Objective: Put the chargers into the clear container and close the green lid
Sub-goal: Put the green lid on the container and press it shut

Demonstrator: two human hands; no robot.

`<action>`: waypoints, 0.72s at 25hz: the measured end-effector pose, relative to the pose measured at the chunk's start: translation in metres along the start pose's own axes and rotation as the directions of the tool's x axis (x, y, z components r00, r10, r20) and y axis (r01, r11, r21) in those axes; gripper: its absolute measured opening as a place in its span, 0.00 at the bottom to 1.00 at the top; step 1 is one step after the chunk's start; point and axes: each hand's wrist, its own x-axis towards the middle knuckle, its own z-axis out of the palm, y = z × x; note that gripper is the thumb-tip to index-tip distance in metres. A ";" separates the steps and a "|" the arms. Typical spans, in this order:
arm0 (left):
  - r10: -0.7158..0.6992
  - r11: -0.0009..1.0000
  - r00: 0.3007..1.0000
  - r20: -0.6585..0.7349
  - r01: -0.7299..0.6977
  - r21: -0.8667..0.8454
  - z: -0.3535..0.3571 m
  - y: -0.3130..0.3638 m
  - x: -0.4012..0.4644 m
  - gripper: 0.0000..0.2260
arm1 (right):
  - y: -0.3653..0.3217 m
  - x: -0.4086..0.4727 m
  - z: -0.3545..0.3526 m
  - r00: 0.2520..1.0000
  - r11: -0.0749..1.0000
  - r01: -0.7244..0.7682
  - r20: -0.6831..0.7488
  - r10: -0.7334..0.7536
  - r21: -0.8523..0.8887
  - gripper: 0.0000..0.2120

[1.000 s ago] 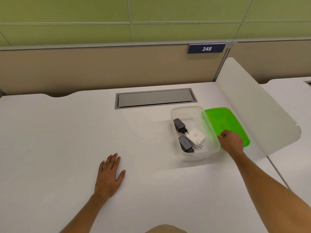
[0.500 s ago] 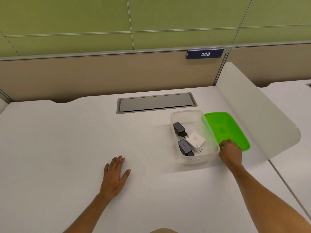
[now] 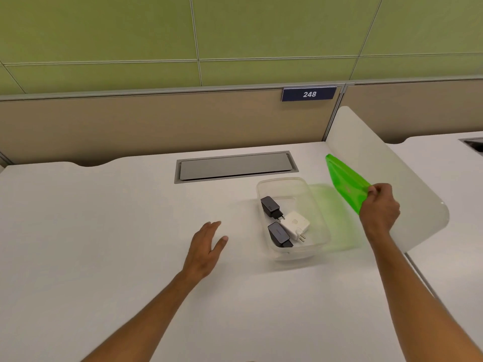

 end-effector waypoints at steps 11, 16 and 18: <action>-0.039 0.925 0.997 0.073 0.064 -0.376 0.026 0.106 0.078 0.23 | -0.058 -0.007 -0.034 0.935 0.596 -0.349 0.222 0.277 0.723 0.10; -0.189 0.831 0.972 0.142 0.236 -0.503 0.031 0.131 0.116 0.24 | -0.057 -0.038 -0.021 0.776 0.299 -0.619 0.506 0.377 0.727 0.10; -0.191 0.813 0.963 0.189 0.263 -0.519 0.034 0.132 0.128 0.22 | -0.053 -0.049 -0.013 0.707 0.216 -0.682 0.556 0.437 0.698 0.09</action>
